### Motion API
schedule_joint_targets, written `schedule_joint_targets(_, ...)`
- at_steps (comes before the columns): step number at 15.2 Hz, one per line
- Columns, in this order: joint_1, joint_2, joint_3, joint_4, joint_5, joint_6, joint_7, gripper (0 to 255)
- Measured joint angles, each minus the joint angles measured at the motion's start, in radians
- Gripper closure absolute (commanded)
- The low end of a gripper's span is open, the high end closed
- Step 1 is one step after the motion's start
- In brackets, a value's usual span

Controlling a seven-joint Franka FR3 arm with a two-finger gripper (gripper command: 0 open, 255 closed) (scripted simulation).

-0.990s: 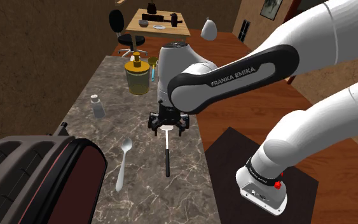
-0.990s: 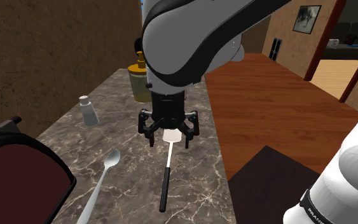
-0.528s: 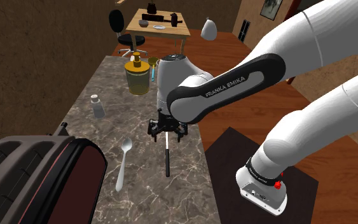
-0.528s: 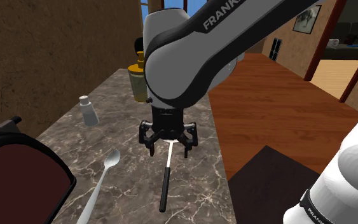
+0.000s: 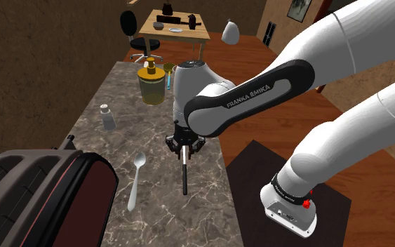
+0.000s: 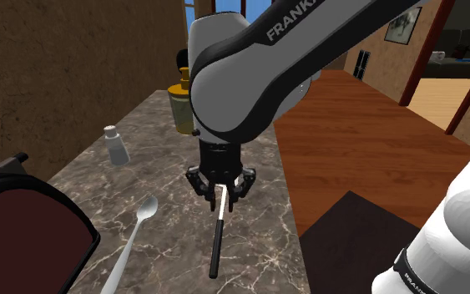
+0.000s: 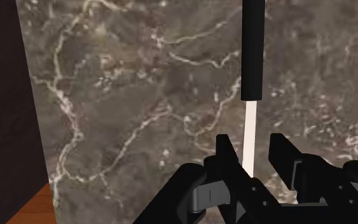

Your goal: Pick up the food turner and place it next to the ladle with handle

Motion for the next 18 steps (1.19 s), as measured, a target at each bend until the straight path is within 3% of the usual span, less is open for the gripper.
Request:
schedule_joint_targets(8,0.000,0.000,0.000,0.000,0.000,0.000,0.000,255)
schedule_joint_targets(18,0.012,-0.089,-0.041,0.061,0.008,-0.146,-0.010,255)
